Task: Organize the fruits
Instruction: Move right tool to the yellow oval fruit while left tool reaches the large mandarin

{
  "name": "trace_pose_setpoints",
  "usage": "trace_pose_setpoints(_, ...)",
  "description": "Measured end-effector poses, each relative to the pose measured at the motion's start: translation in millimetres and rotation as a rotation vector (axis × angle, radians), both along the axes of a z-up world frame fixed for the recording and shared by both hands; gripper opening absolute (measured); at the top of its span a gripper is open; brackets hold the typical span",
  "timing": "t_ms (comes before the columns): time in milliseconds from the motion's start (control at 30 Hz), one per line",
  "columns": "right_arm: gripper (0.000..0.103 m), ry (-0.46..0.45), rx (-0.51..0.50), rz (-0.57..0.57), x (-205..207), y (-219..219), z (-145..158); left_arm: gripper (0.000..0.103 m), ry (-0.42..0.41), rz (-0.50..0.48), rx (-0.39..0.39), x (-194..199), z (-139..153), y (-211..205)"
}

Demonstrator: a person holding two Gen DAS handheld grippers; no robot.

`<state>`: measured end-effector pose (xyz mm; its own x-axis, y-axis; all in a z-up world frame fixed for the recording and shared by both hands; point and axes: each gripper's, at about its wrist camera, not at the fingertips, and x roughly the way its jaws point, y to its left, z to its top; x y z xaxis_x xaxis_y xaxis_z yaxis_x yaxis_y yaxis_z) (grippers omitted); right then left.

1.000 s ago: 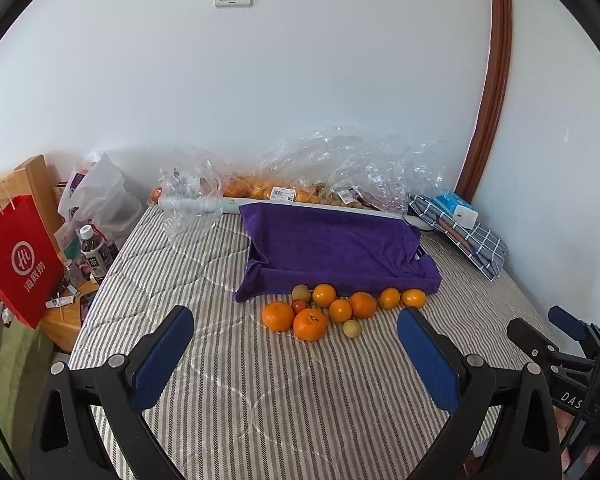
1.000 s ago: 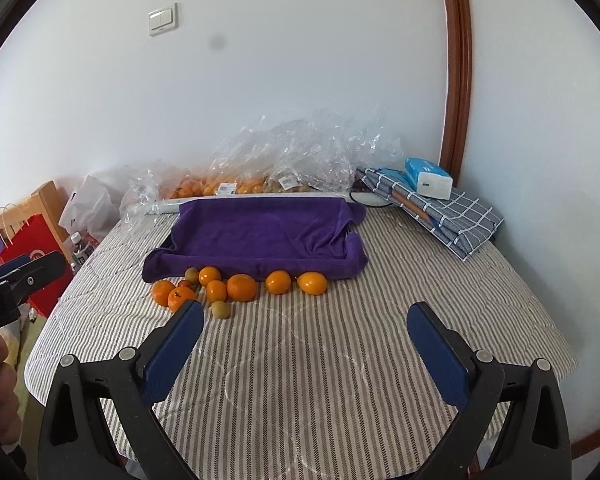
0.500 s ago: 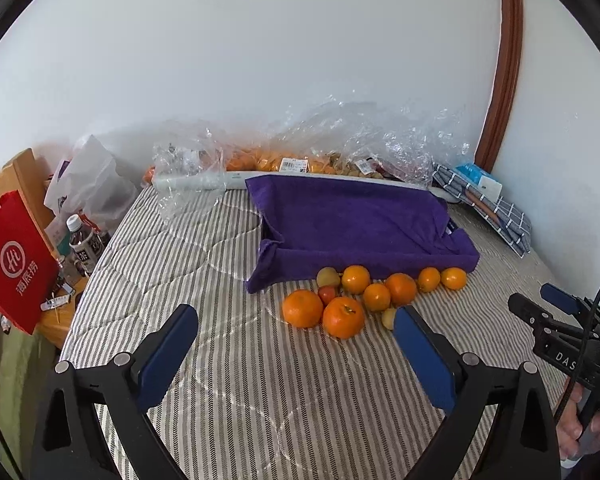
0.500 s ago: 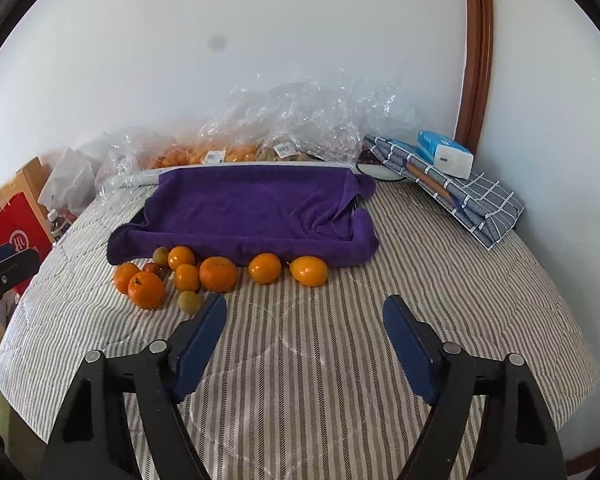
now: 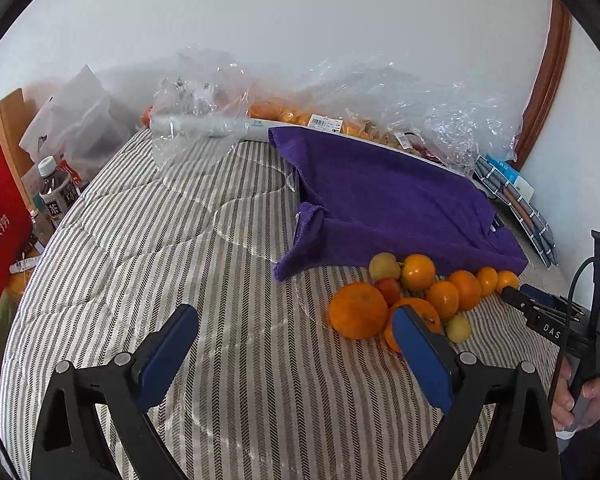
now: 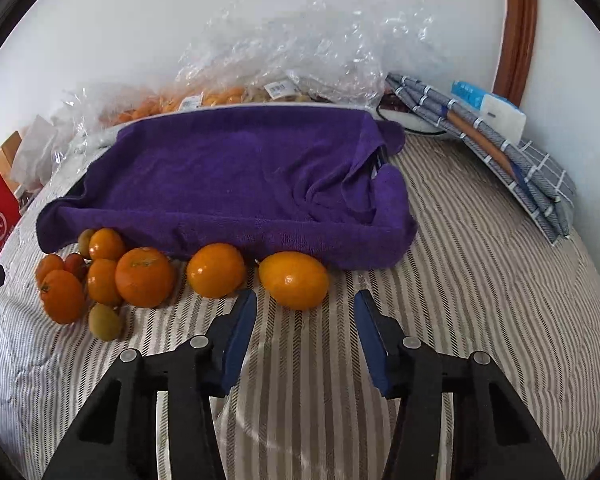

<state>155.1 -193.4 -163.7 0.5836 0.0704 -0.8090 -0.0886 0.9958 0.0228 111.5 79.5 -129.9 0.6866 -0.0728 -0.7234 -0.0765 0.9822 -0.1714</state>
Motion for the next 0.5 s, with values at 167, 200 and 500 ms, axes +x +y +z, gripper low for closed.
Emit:
trace_pose_setpoints(167,0.051,0.035,0.032,0.008,16,1,-7,0.097,0.002,-0.003,-0.016,5,-12,2)
trace_pose_setpoints(200,0.051,0.043,0.029,0.012,20,2,-8,0.097,0.009,-0.002,-0.012,6,-14,2)
trace_pose_setpoints(500,0.04,0.033,0.034,0.044,13,6,-10,0.091,0.031,-0.073,-0.042,7,-20,-7)
